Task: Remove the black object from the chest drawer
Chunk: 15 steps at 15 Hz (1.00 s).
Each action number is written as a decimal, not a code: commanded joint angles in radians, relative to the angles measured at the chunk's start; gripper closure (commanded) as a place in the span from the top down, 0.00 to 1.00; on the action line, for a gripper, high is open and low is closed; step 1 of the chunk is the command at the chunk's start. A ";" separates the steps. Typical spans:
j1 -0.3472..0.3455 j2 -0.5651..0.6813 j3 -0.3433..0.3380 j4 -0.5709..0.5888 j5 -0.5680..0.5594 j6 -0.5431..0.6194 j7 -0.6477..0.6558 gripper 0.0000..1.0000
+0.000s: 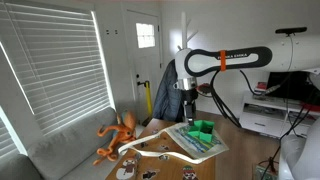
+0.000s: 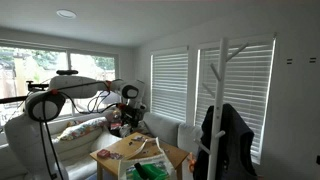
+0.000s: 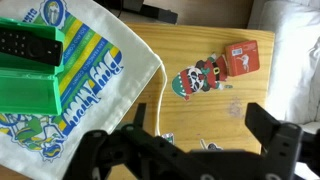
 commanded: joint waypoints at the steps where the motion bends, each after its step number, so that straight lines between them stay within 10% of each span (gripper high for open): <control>1: -0.018 0.001 0.015 0.002 0.003 -0.003 -0.003 1.00; 14: -0.288 -0.295 -0.081 -0.422 -0.156 0.058 0.430 1.00; 15: -0.260 -0.196 -0.068 -0.329 -0.147 0.019 0.374 1.00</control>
